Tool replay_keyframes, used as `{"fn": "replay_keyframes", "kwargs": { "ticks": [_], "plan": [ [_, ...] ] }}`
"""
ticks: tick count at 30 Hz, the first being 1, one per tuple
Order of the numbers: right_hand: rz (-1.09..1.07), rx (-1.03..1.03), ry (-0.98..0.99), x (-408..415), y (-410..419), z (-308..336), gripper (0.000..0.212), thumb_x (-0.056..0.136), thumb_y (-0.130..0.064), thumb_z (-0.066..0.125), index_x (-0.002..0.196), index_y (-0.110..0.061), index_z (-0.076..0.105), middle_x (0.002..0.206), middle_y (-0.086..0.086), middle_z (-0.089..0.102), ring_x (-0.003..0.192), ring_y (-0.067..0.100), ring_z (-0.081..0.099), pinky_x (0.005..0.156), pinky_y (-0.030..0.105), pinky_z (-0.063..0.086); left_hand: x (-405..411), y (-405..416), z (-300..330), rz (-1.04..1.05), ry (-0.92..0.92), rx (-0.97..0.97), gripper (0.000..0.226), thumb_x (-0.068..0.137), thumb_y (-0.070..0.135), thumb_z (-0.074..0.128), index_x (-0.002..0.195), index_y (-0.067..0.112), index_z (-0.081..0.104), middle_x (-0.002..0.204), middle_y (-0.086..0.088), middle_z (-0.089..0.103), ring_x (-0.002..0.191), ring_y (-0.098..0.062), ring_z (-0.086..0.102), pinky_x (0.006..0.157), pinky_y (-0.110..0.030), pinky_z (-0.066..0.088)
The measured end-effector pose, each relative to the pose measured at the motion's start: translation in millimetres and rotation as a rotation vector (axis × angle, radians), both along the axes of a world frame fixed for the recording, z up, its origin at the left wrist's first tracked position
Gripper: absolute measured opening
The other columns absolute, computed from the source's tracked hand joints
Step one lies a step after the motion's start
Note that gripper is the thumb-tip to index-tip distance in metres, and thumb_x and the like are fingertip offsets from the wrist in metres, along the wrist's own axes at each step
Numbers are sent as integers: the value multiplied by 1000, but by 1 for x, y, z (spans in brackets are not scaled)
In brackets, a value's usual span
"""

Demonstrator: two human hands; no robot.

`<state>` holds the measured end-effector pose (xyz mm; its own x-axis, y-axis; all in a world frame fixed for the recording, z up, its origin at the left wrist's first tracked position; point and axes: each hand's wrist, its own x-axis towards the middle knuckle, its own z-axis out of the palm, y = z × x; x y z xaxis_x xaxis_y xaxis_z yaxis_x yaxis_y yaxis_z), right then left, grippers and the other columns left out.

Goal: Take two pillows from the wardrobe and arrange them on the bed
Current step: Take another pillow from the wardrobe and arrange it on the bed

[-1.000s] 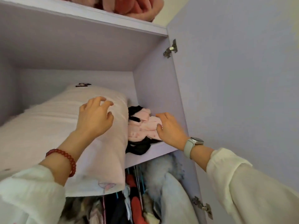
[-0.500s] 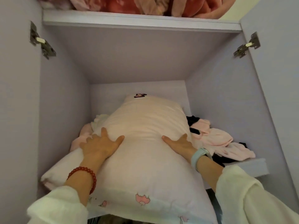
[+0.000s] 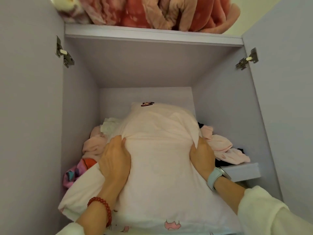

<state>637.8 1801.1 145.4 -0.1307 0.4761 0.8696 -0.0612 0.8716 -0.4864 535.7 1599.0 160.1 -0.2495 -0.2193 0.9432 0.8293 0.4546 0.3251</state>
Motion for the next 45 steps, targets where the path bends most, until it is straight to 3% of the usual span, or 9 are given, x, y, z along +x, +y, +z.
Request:
{"fn": "replay_keyframes", "kwargs": {
  "ticks": [7,13,18,25,30,33,36,40,45],
  "plan": [
    [-87,151,58,117,-5,-29,22,88,6,43,105,11,56,87,27,62,78,39,58,67,39,45,90,10,-65,-128,-91,160,15,91,13,49,81,5,55,71,-17,59,66,-28,52,57,-34,34],
    [-126,26,-157,188,18,-95,31,90,2,40,118,5,51,100,26,62,89,38,58,78,43,48,128,38,-125,-293,-469,-254,23,90,30,47,103,15,59,119,-13,51,112,-33,43,93,-47,32],
    [-33,-127,-334,186,31,-132,37,92,0,35,127,0,44,107,25,60,97,40,56,87,50,46,111,55,-127,-295,-588,-469,55,84,53,46,131,30,33,149,-4,22,135,-28,18,108,-52,18],
    [24,-544,-385,155,63,-124,69,90,-49,40,144,-18,9,144,22,24,133,39,25,113,46,21,57,80,-103,-293,-688,-706,80,79,72,33,140,42,-8,156,-2,-12,142,-29,-8,112,-56,5],
    [99,-597,-452,100,89,-85,85,82,-65,38,141,-32,-12,153,15,13,138,41,13,114,51,12,32,125,-90,-218,-555,-607,89,71,81,29,137,44,-17,155,-8,-16,141,-31,-12,111,-56,0],
    [118,-604,-382,64,102,-75,94,74,-70,45,138,-39,-17,154,13,1,139,40,7,113,56,11,19,142,-81,-184,-423,-483,95,68,81,34,139,40,-13,155,-15,-6,140,-36,2,111,-55,9],
    [-46,-587,-297,33,111,-78,97,71,-71,50,139,-38,-10,150,15,11,134,38,16,108,56,18,9,155,-72,-142,-326,-379,95,69,75,43,142,34,-1,147,-22,20,126,-38,29,102,-52,25],
    [-171,-417,-58,14,119,-78,58,87,-46,48,130,-11,31,127,20,48,116,36,44,94,45,36,2,159,-64,-163,-187,-329,57,84,52,50,128,18,39,113,-24,48,96,-38,51,78,-45,41],
    [-218,-259,-105,39,117,-75,24,97,-24,32,106,-3,40,89,23,63,79,41,58,64,36,37,26,150,-61,-245,-98,-157,24,95,25,43,103,8,58,90,-18,54,71,-33,53,54,-34,35]
  ]
}}
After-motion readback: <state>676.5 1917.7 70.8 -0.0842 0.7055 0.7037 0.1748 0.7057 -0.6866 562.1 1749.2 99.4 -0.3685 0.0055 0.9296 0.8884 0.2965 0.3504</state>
